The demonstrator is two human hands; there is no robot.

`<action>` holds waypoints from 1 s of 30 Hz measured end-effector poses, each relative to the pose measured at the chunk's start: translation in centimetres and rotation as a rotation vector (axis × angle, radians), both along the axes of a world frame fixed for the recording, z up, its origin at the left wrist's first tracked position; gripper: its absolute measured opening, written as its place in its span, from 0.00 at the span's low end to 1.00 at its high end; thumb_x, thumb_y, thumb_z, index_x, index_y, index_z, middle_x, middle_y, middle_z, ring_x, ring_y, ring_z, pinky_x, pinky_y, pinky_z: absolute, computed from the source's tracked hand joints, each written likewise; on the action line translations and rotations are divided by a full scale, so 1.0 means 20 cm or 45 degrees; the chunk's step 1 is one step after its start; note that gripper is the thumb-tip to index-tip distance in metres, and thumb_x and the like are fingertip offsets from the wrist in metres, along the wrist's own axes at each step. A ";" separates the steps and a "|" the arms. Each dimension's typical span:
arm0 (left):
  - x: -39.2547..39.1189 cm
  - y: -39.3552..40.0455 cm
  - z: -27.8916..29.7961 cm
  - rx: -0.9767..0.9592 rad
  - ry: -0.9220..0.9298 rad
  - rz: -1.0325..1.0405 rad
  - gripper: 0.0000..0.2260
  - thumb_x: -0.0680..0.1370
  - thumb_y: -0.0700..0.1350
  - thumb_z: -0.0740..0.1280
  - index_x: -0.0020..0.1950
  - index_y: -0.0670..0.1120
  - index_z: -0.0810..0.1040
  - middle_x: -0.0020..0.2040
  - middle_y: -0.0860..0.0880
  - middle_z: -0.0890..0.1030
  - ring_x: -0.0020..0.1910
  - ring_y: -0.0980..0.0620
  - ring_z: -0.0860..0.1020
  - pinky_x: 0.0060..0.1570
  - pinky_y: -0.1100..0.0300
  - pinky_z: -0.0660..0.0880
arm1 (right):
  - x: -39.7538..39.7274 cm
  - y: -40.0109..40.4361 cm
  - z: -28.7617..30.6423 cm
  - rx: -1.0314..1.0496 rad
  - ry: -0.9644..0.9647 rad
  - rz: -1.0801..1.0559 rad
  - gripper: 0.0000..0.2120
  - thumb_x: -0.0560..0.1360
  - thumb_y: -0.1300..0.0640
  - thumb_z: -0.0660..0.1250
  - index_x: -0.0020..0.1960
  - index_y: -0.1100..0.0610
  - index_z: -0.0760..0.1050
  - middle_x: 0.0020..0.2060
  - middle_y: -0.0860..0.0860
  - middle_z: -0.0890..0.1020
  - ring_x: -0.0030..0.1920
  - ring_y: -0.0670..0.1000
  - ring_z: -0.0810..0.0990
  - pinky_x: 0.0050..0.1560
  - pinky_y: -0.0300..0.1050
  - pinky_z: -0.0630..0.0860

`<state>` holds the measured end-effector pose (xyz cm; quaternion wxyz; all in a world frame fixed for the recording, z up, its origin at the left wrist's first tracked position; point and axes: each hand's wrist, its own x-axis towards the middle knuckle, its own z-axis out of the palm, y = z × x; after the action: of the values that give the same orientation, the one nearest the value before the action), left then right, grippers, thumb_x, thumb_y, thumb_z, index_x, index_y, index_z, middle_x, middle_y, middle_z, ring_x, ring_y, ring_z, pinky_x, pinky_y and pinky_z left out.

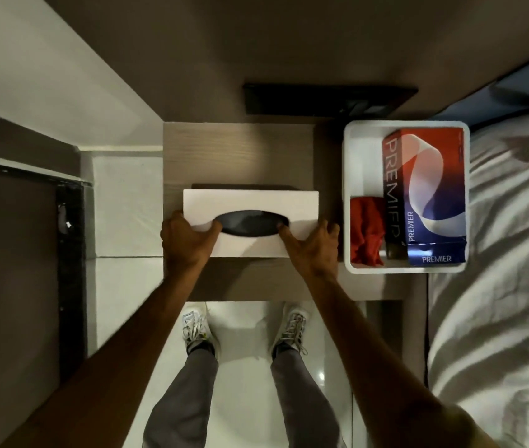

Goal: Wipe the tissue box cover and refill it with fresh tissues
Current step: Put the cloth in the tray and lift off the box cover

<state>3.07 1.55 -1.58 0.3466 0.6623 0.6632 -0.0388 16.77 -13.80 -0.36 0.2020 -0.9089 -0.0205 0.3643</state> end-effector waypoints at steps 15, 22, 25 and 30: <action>-0.02 0.06 -0.05 -0.121 -0.040 -0.068 0.35 0.69 0.61 0.78 0.67 0.42 0.76 0.62 0.41 0.81 0.61 0.39 0.81 0.46 0.57 0.71 | 0.04 0.11 -0.07 -0.084 -0.112 -0.254 0.36 0.67 0.46 0.80 0.67 0.65 0.75 0.68 0.62 0.75 0.69 0.62 0.73 0.70 0.56 0.72; 0.03 0.11 -0.01 -0.170 -0.062 -0.114 0.30 0.72 0.56 0.78 0.67 0.40 0.76 0.63 0.39 0.81 0.62 0.38 0.80 0.47 0.57 0.72 | 0.06 0.11 -0.06 -0.099 -0.098 -0.294 0.41 0.64 0.43 0.82 0.69 0.63 0.74 0.66 0.60 0.77 0.67 0.60 0.76 0.65 0.54 0.76; 0.03 0.12 0.01 -0.199 -0.137 -0.120 0.27 0.71 0.53 0.79 0.65 0.42 0.77 0.54 0.46 0.81 0.58 0.43 0.81 0.42 0.63 0.72 | 0.08 0.12 -0.06 -0.064 -0.108 -0.310 0.41 0.64 0.44 0.82 0.69 0.63 0.74 0.65 0.59 0.79 0.66 0.60 0.78 0.65 0.54 0.78; 0.04 0.12 0.03 -0.217 -0.217 -0.078 0.24 0.72 0.52 0.78 0.64 0.45 0.78 0.47 0.55 0.74 0.52 0.52 0.76 0.46 0.64 0.72 | 0.14 0.13 -0.04 0.024 -0.047 -0.320 0.39 0.67 0.47 0.81 0.72 0.61 0.71 0.67 0.59 0.77 0.67 0.60 0.77 0.63 0.53 0.78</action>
<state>3.81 3.89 -0.96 0.4553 0.6511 0.6052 -0.0492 19.52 -11.26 -1.16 0.2541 -0.9089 0.0866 0.3192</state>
